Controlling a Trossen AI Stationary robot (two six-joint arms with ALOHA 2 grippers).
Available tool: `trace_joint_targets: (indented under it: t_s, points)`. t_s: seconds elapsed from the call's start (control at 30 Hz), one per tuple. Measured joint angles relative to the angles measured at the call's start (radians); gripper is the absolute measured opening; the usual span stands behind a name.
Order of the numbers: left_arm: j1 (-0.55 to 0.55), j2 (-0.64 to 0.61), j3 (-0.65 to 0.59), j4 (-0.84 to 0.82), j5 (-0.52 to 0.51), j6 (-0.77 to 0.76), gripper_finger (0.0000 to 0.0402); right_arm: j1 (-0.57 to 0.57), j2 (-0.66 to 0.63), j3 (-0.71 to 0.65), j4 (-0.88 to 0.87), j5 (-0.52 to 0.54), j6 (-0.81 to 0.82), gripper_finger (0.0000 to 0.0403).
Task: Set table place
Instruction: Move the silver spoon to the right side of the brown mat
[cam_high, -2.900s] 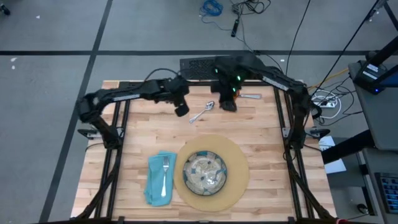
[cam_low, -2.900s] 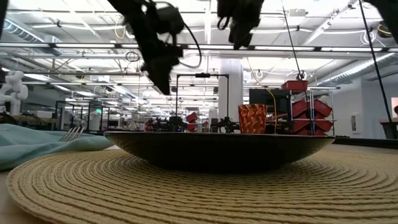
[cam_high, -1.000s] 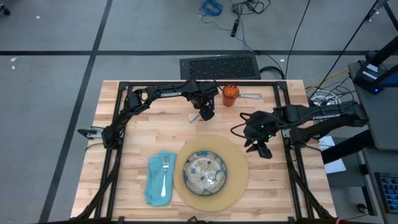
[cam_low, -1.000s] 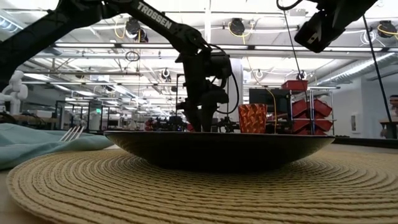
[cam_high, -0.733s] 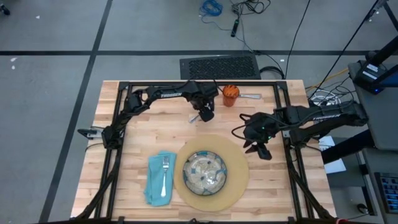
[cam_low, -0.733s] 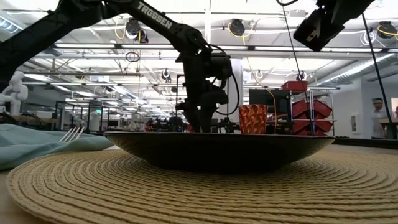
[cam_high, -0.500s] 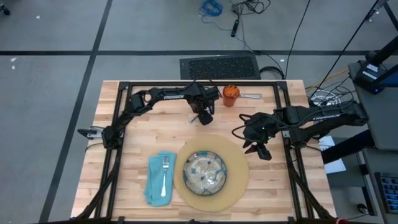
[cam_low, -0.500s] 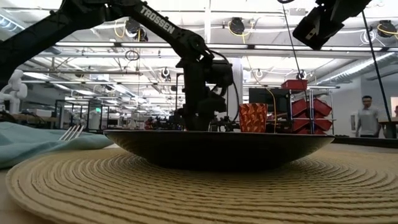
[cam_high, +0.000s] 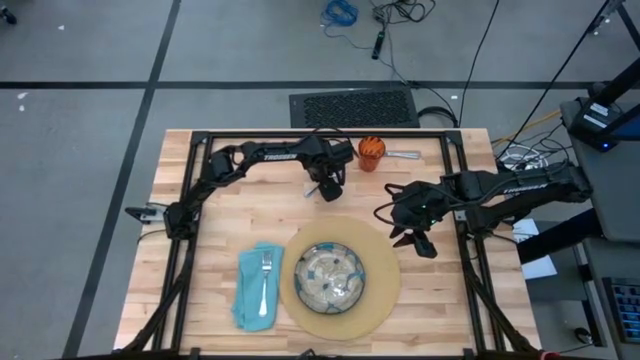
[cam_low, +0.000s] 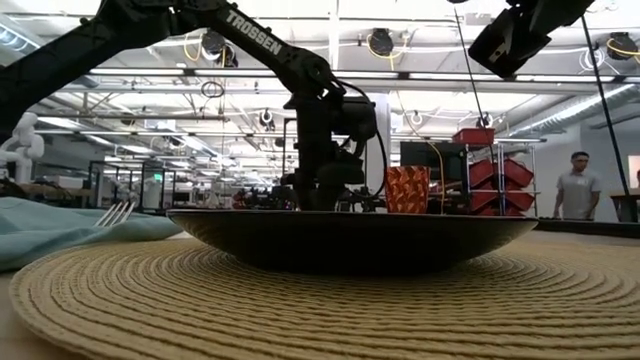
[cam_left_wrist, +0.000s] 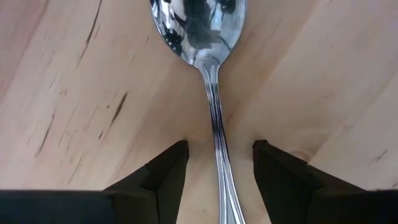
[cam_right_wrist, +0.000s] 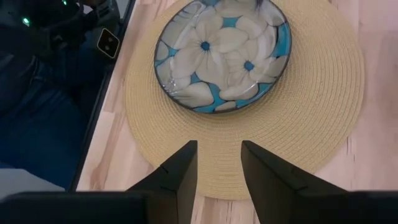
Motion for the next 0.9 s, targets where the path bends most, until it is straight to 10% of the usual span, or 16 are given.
trace_joint_targets:
  t_s: [0.2, 0.47, 0.9]
  points:
    - [0.018, -0.002, 0.002, -0.002, 0.048, 0.007, 0.0153, 0.000, 0.000, 0.000, -0.003, 0.000, 0.008, 0.0116]
    - [0.025, -0.002, 0.002, -0.002, 0.038, 0.010, 0.0011, 0.000, 0.000, 0.000, -0.002, 0.000, 0.009, 0.0116]
    - [0.014, -0.016, 0.002, -0.022, 0.020, 0.089, 0.0001, 0.036, 0.000, -0.001, 0.019, 0.000, 0.014, 0.0116]
